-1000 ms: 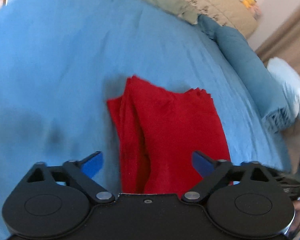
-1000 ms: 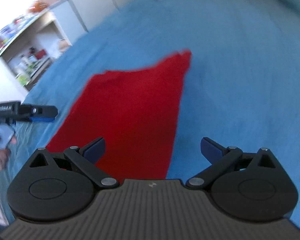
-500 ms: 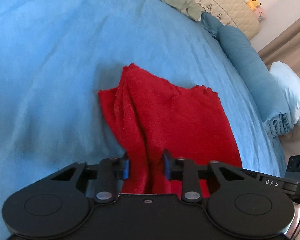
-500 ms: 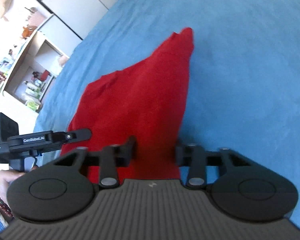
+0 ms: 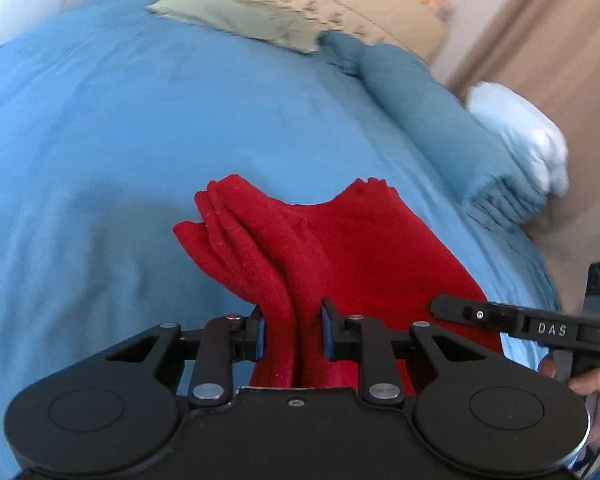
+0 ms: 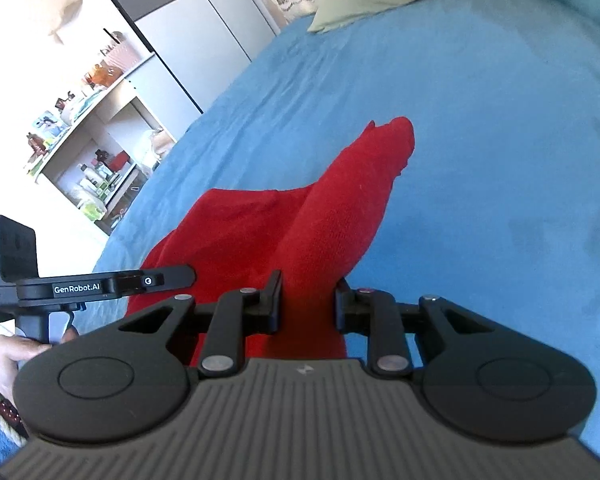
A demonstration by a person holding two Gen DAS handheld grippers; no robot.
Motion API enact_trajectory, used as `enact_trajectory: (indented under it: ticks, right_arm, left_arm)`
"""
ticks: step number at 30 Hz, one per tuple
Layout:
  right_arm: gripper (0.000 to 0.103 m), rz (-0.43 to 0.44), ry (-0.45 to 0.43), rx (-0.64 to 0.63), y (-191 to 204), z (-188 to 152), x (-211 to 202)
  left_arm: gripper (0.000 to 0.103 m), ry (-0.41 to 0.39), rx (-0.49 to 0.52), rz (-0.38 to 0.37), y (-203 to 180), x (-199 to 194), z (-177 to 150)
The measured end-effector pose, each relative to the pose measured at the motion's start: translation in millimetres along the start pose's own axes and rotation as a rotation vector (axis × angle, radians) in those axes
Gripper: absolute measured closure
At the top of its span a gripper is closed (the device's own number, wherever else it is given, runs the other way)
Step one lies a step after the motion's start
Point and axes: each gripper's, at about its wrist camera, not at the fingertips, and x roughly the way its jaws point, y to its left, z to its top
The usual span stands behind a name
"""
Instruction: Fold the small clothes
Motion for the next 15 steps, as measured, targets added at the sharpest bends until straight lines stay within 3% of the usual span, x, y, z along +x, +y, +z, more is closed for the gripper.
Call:
enact_trajectory:
  ticks: [6, 11, 15]
  right_arm:
    - [0.064, -0.075, 0.01, -0.005, -34.5, -45.5, -57.9]
    - [0.064, -0.125, 0.009, -0.002, -69.6, -87.1, -54.8]
    - [0.058, -0.139, 0.025, 0.053, -85.5, -103.2, -41.8]
  left_arm:
    - [0.075, 0.038, 0.023, -0.013, -57.6, 26.8, -47.1]
    - [0.074, 0.055, 0.024, 0.077, -67.3, 62.7, -69.8]
    - [0.071, 0.052, 0.047, 0.131, -65.0, 66.5, -80.9]
